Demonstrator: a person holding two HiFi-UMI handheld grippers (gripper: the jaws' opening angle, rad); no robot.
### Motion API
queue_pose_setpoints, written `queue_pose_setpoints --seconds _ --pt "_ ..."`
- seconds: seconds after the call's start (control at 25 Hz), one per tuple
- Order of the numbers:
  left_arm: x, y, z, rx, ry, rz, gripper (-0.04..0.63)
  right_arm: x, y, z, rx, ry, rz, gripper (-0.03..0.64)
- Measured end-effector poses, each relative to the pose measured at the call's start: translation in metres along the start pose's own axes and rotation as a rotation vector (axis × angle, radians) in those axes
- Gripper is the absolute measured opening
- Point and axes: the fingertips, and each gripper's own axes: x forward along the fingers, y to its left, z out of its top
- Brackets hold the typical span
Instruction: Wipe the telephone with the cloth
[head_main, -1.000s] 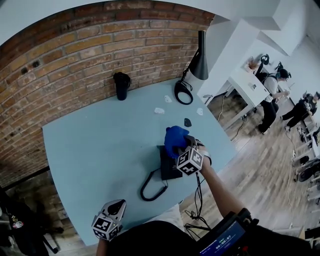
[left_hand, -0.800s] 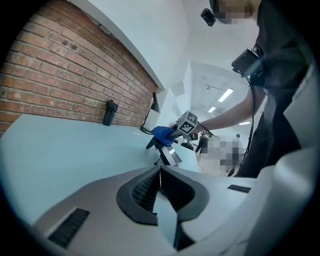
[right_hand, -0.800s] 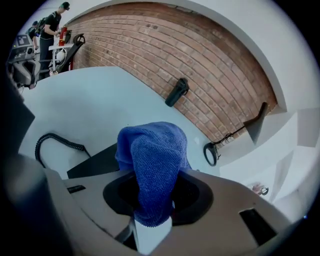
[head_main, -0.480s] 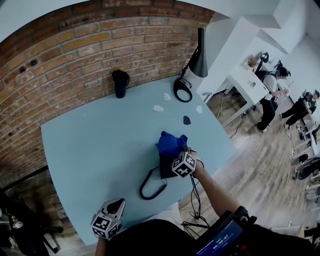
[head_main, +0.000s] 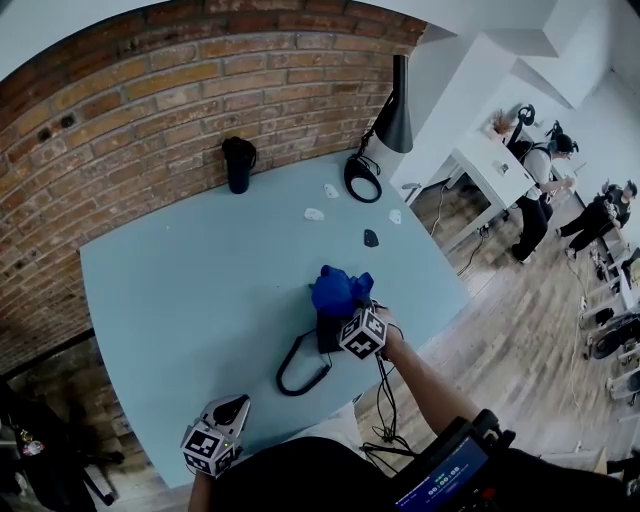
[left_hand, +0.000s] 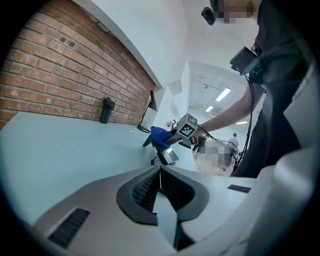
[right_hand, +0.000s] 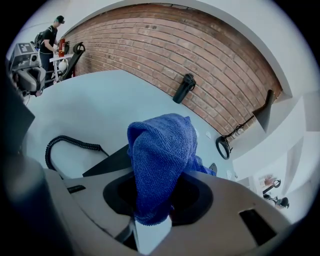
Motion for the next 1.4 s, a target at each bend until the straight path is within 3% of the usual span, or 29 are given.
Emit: queue_pose_setpoints --seconds 1.4 --pt "0.004 -0.003 -0.001 0.004 0.008 -0.024 0.02 -0.009 0.04 -0.021 0.023 0.003 0.036 0.144"
